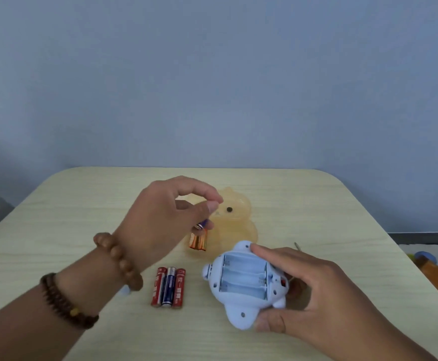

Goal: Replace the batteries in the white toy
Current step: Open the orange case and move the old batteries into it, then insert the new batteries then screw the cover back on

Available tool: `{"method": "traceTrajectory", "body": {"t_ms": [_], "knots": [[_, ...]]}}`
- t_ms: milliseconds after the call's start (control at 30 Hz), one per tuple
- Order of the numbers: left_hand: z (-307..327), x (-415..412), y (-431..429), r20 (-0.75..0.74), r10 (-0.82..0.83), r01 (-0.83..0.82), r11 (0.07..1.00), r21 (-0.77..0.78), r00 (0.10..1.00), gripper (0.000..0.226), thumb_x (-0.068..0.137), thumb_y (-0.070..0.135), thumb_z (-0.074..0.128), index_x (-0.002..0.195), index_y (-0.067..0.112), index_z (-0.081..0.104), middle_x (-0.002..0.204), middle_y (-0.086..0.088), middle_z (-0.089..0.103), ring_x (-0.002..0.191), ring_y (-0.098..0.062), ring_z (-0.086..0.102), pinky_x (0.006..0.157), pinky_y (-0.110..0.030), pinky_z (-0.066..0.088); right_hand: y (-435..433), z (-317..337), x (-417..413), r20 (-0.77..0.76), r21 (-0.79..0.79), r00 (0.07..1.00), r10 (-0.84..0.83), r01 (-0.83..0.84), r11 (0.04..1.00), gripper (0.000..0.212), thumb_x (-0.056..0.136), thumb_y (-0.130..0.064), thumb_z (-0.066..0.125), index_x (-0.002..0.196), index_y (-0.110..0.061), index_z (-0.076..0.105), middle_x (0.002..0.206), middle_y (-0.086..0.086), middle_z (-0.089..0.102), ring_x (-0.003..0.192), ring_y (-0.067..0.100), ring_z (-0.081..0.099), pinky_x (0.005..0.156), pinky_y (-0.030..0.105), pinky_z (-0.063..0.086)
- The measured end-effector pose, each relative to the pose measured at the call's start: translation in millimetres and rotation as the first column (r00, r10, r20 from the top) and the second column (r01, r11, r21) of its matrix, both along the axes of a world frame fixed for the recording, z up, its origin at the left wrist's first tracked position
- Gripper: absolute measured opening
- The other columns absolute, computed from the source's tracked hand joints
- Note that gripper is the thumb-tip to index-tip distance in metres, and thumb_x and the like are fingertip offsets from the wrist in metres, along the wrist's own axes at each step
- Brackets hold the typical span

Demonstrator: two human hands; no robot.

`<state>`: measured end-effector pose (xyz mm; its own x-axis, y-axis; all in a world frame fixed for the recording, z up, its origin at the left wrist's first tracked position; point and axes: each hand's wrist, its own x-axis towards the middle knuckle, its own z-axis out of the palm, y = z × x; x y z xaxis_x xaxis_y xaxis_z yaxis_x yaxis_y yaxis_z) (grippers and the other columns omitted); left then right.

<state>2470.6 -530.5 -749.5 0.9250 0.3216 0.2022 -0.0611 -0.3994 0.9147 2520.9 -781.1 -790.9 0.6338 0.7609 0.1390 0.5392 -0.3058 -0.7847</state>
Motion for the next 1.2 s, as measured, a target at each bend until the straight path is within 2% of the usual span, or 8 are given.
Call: {"method": "traceTrajectory", "body": {"t_ms": [67,167,267,400,700,967,1100,1200], "knots": [[-5,4,15,-0.080,-0.036,0.036,0.999,0.009,0.996,0.010,0.084,0.027,0.077,0.094,0.028,0.077,0.094,0.003,0.079,0.077,-0.017,0.077,0.081,-0.038,0.059,0,-1,0,-0.006,0.004,1.000,-0.005,0.005,1.000,0.085,0.057,-0.039,0.098,0.133,-0.051,0.061,0.122,-0.025,0.067,0.110,-0.003,0.065,0.084,0.000,0.046],[-9,4,28,-0.180,-0.133,0.152,0.984,0.096,0.975,0.031,0.077,0.029,0.084,0.105,0.036,0.073,0.101,0.012,0.077,0.090,-0.005,0.074,0.085,-0.031,0.055,0,-2,-2,-0.039,0.017,0.999,-0.009,0.009,1.000,0.086,0.057,-0.034,0.099,0.129,-0.059,0.057,0.122,-0.028,0.066,0.108,-0.005,0.065,0.078,-0.001,0.048],[-13,5,29,-0.102,-0.144,0.171,0.921,0.350,0.984,0.039,0.073,0.021,0.087,0.107,0.034,0.073,0.110,0.018,0.070,0.097,-0.004,0.070,0.085,-0.026,0.058,1,-3,-2,-0.043,0.028,0.999,-0.016,0.017,0.999,0.088,0.056,-0.032,0.100,0.126,-0.062,0.055,0.121,-0.030,0.066,0.109,-0.006,0.064,0.077,-0.002,0.049],[-14,7,24,-0.129,-0.139,0.188,0.794,0.578,0.982,0.047,0.068,0.047,0.085,0.111,0.039,0.068,0.103,0.026,0.068,0.101,0.005,0.060,0.087,-0.027,0.052,1,-3,-2,-0.038,0.030,0.999,-0.015,0.016,0.999,0.089,0.057,-0.032,0.099,0.126,-0.063,0.054,0.124,-0.034,0.064,0.110,-0.010,0.063,0.078,-0.003,0.047],[-20,8,25,-0.193,-0.157,0.246,0.727,0.641,0.968,0.049,0.070,0.053,0.081,0.115,0.038,0.069,0.108,0.034,0.060,0.108,0.002,0.054,0.096,-0.030,0.046,2,-6,-1,0.001,0.051,1.000,-0.001,0.000,0.999,0.087,0.056,-0.041,0.095,0.132,-0.056,0.056,0.123,-0.028,0.065,0.102,-0.005,0.065,0.075,-0.002,0.047],[-19,3,26,-0.174,-0.236,0.291,0.678,0.675,0.956,0.052,0.072,0.058,0.077,0.116,0.031,0.070,0.128,0.020,0.062,0.119,-0.004,0.053,0.102,-0.036,0.044,4,-6,-2,0.022,0.069,1.000,-0.008,0.007,0.998,0.085,0.056,-0.045,0.093,0.133,-0.054,0.057,0.120,-0.025,0.067,0.100,-0.004,0.066,0.074,0.000,0.048],[5,-19,44,-0.115,-0.255,0.265,0.703,0.660,0.960,0.050,0.070,0.065,0.075,0.112,0.039,0.064,0.109,0.019,0.064,0.103,-0.007,0.061,0.085,-0.025,0.051,3,-7,-2,0.026,0.063,1.000,-0.016,0.014,0.998,0.089,0.057,-0.031,0.099,0.131,-0.057,0.057,0.119,-0.027,0.067,0.098,-0.006,0.066,0.073,-0.002,0.047],[11,-32,61,-0.281,-0.178,0.325,0.676,0.662,0.943,0.056,0.057,0.079,0.072,0.102,0.046,0.060,0.102,0.020,0.064,0.101,0.000,0.061,0.078,-0.016,0.049,2,-6,-3,0.003,0.062,1.000,-0.020,0.020,0.998,0.091,0.057,-0.030,0.100,0.129,-0.062,0.054,0.121,-0.030,0.066,0.097,-0.007,0.066,0.072,-0.002,0.046]]}}
